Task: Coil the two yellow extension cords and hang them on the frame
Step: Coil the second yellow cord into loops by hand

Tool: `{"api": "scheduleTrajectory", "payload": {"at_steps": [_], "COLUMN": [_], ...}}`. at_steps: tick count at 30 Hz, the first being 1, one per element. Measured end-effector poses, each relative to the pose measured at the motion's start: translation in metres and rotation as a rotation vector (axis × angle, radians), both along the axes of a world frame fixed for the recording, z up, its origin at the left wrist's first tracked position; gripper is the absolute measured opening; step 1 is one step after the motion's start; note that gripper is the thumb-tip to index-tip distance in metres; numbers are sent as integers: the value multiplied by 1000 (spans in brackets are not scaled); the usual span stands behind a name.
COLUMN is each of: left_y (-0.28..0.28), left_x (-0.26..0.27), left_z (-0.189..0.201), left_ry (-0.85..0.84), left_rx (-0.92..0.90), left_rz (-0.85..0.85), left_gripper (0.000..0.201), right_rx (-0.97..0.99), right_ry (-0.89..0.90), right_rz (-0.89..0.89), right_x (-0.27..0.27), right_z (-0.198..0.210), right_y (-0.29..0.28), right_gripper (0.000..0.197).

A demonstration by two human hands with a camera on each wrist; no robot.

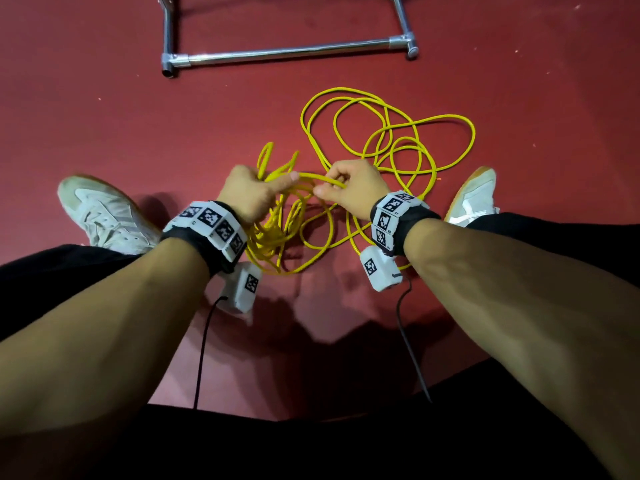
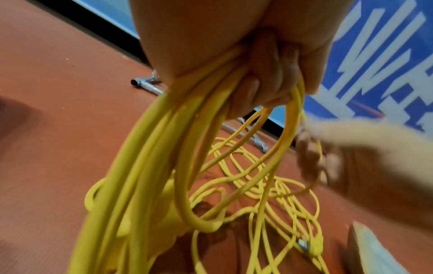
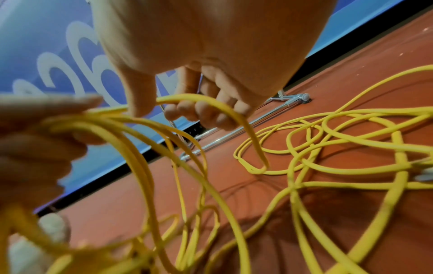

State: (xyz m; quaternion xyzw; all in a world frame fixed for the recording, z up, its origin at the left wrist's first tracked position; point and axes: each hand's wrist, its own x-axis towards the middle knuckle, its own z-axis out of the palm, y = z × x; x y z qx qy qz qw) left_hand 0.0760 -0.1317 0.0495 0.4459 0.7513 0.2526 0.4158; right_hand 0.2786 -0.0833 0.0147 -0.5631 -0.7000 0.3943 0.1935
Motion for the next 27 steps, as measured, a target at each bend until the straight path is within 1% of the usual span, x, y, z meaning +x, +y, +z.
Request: {"api": "scheduleTrajectory", "payload": {"at_steps": [1,2,3,4,5,6,8,11,14,16,18,21,23,25,27], "left_y": [3,7,10,13,15,17,20,25,30,33,34,34,31,27,23], "left_x": [-2,-5,-9,-12,-15,-18,-25,-37,-44,-43,-37,-27,-22,-17,-15], "left_z": [6,13,17,23,27,31,35,41,52,59,63,61,55,49,42], "left_ry": [-11,-47,-89,-130,-167,-202,-248,-323,-403,-428,-442,-392,-379,-395,-405], "left_rx": [35,72,111,150,178,197,219,265,314,354,397,447,456,459,462], "left_rz": [29,56,83,111,134,150,170,226,289,296,270,204,176,152,132], "left_gripper": [55,53,50,47,44,41,36,36,31,27,25,19,11,20,23], "right_rx": [-14,-25,-35,-46,-48,-39,-25,32,83,107,165,243,254,258,265], "right_ry": [-50,-109,-168,-213,-232,-233,-233,-181,-93,-52,-94,-161,-142,-77,0], "right_rz": [22,34,36,29,25,23,2,-61,-82,-79,-72,-50,5,59,101], "right_x": [4,8,11,14,16,18,20,16,8,1,-9,-24,-34,-42,-48], "right_z": [-1,-3,-5,-6,-7,-8,-6,7,26,35,39,41,44,48,51], "right_y": [-1,-2,-3,-3,-3,-2,2,9,18,24,27,24,18,11,8], "right_gripper": [18,16,22,33,42,47,50,54,49,44,37,15,11,13,13]}}
